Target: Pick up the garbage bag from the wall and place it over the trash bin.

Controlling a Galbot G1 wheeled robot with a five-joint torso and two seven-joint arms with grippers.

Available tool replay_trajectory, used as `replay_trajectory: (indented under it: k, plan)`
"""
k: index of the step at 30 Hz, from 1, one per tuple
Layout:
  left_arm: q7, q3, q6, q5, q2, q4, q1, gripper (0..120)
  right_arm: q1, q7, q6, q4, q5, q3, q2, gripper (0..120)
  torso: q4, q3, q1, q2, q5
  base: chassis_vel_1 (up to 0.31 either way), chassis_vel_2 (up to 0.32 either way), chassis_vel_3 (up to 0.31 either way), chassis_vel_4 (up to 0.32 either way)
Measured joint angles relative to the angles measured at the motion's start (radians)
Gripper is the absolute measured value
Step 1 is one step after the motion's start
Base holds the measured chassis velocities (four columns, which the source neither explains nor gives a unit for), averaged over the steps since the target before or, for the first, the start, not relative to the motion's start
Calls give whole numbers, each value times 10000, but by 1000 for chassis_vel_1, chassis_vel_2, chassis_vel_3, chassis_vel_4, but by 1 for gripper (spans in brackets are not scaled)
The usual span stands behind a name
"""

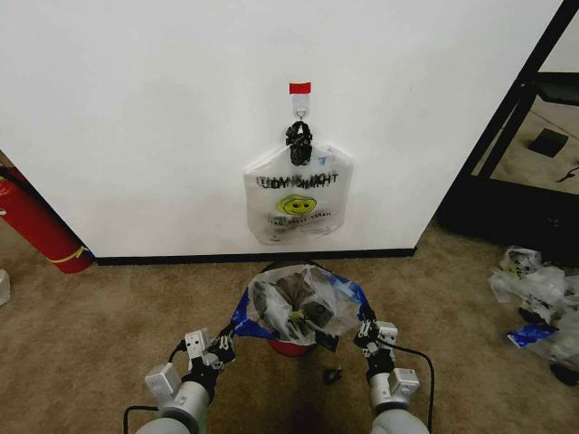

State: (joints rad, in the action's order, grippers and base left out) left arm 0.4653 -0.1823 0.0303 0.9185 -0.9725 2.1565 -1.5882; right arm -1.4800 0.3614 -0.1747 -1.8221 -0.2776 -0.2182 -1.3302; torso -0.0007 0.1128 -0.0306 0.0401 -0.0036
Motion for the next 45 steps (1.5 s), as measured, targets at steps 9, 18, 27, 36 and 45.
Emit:
replay_trajectory:
  k: [9,18,27,36,45]
  plan:
    - [13,5,42,-135,108,370,-301,0,-348,-17,-133,-459,360,117,168,0,-1,0,0,0,1,0,0,0,0]
    - [11,58,168,-511,245,132,-588,0,-588,58,62,-378,632,29,323,0,-1,0,0,0,0,0,0,0,0]
    - [14,194,311,-753,607,-314,-272,0,-519,213,758,-155,822,-4,601,0,-1,0,0,0,1,0,0,0,0]
    - [100,1258,220,-1121,454,-1286,951,0,268,343,819,855,782,-1,329,0,0,0,-1,0,-1,0,0,0,0]
    - [193,1443,-55,-1379,269,-2014,1665,0,1179,357,172,2052,860,-58,-155,0,-1,1,-1,-1,1,0,0,0,0]
